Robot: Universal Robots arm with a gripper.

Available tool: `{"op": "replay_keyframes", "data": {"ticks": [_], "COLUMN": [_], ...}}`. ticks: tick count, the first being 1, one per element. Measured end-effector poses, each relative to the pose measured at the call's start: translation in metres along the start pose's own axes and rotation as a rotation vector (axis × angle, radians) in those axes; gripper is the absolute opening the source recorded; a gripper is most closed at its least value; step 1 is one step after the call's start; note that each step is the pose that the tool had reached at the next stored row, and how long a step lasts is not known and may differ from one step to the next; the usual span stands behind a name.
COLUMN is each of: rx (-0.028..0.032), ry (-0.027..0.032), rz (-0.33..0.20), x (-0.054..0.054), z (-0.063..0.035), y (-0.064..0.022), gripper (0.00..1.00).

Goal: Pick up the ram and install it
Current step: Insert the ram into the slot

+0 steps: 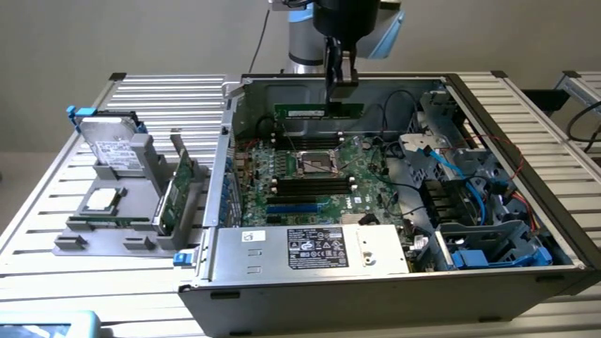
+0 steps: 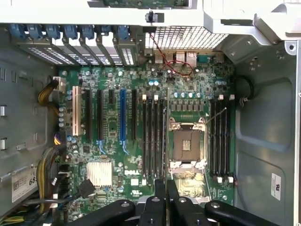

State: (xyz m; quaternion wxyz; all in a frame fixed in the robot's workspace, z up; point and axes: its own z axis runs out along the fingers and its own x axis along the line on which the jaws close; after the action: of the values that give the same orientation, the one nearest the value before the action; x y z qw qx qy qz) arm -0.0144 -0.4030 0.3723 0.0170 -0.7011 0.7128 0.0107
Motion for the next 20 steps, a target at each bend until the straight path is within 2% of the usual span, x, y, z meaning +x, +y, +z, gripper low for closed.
{"op": "replay_keyframes", "data": {"ticks": [2,4,6,20], "rx": [0.0,0.0003,0.0003,0.0004], "ry": [0.005,0.0156,0.0198,0.0211], "rz": [0.0,0.0,0.0,-0.001], "x": [0.0,0.0,0.0,0.0], "z": [0.0028,0.0044,0.0046,0.0177], "y": [0.0001,0.0,0.0,0.0002], "gripper": [0.13,0.13,0.13,0.13]}}
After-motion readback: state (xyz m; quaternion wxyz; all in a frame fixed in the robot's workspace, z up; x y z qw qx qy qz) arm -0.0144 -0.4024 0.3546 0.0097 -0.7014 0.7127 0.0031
